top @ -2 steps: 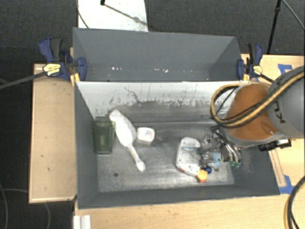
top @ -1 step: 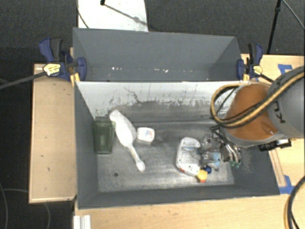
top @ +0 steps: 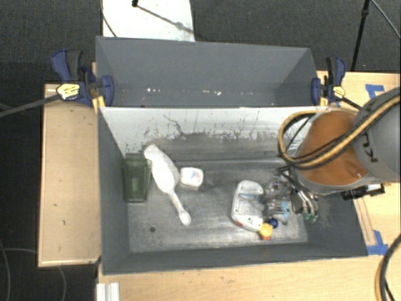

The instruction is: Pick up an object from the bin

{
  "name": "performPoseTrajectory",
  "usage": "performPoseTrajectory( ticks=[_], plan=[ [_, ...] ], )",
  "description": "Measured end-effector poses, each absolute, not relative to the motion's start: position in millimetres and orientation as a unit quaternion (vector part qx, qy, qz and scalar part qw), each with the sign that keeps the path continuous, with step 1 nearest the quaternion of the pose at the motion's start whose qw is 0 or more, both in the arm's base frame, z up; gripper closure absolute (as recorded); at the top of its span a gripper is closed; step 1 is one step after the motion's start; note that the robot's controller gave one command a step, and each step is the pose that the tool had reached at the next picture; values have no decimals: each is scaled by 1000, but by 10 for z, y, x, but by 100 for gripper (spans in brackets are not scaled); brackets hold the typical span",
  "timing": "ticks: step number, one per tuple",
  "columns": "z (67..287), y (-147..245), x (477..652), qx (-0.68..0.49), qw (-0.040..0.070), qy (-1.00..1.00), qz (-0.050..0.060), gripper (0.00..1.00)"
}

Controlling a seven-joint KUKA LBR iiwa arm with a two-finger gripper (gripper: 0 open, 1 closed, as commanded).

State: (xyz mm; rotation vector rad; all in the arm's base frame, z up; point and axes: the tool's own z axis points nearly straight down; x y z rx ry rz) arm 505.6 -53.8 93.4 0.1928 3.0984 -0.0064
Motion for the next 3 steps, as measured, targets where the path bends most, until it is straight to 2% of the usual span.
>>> performPoseTrajectory(
  ticks=[1, 2, 3],
  plan=[
    [1212, -315, 4900, 71, 5, 997, -1, 100],
    [1280, -83, 4991, 67, 4, 998, 1, 100],
    [1214, -48, 5002, 66, 3, 998, 0, 100]
  ],
)
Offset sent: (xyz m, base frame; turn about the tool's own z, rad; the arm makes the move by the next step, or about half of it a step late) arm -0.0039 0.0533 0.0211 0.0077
